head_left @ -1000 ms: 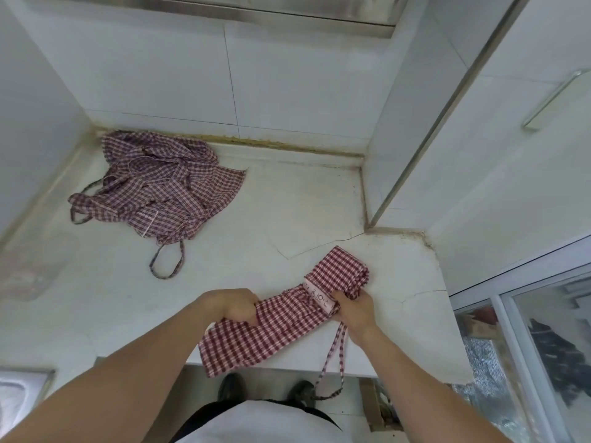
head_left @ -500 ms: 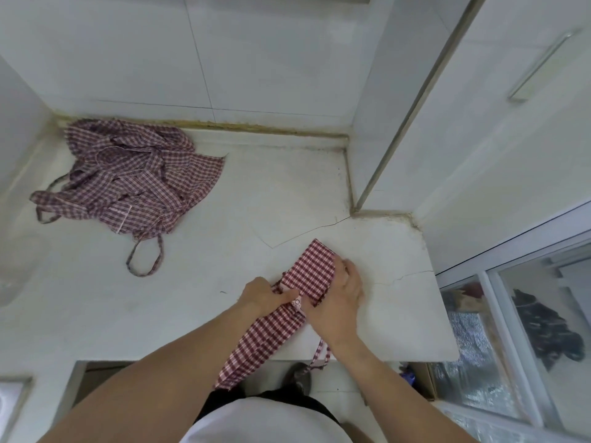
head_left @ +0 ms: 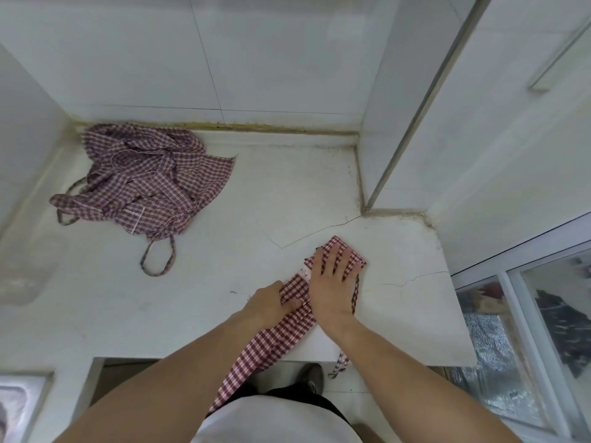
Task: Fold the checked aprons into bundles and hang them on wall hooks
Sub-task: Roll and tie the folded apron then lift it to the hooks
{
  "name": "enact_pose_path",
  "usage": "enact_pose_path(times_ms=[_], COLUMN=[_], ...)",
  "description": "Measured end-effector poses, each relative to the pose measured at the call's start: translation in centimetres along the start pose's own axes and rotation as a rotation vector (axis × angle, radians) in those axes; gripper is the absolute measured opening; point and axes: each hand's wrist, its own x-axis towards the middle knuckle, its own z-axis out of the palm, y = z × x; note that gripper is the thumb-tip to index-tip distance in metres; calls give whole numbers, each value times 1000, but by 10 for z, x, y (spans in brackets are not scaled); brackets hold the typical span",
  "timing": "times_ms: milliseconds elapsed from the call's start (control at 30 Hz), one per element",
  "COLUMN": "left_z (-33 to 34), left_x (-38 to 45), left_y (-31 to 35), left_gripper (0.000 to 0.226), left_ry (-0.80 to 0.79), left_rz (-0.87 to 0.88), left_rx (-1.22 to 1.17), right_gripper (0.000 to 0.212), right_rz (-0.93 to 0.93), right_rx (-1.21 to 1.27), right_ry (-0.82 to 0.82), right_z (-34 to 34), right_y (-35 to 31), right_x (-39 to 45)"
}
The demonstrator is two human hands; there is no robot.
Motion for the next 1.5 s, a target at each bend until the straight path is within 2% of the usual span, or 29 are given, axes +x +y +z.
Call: enact_pose_path(times_ms=[67,200,333,500,600,667,733,800,867,900,1000,1067,1100,1133,1200,1233,1267,1300,1433,1500], left_z=[-2,-3,-1,-9,-10,-7,0,9,14,14,9,5,4,4,2,1,1,0,1,-1], left_x=[-3,-7,-9,-14,-13,-11,-11,-9,-6,-4,1,6,8,11,16,18,20,21,23,22], left_y=[-5,-18,-20,-17,-16,-11,-4,-3,-6,-8,-12,-11,-9,-6,2,5,8,11,10,3], left_gripper=[65,68,70,72,66,75,87,92,84,78,73,64,55,46,31,25,21,25,64,55], left_ry=[7,-6,-58,-145,-45,75,172,261,261,237,221,222,225,238,282,301,316,317,291,228], left_rz=[-17,-53,-71,-81,-79,-77,28,230,371,377,332,286,251,221,157,125,97,55,-165,-154], left_rx=[1,17,35,90,144,162,276,424,395,339,338,322,250,158,10,-19,-39,-52,1,5], right_gripper=[75,83,73,73,72,70,74,85,94,92,59,43,43,53,85,92,89,83,53,58], right_rz=[7,-35,-86,-147,-161,-153,-189,-206,-203,-199,-138,-20,65,143,260,276,250,218,119,78], right_rx=[31,32,-32,14,3,12,85,157,233,329,817,916,931,956,1128,1184,1185,1152,1205,1235], right_ry=[18,55,104,130,186,222,207,134,63,41,-10,197,275,256,-21,-160,-231,-248,-239,-188], right_z=[-1,-2,19,13,8,13,20,23,21,16,-5,-10,-11,-11,-10,-8,-5,-1,12,18], right_y=[10,38,38,37,34,23,7,-8,-14,-12,9,30,40,48,54,53,50,47,30,26], right_x=[11,27,17,19,18,9,-4,-17,-23,-25,-24,-17,-14,-10,-1,2,3,4,-1,-3])
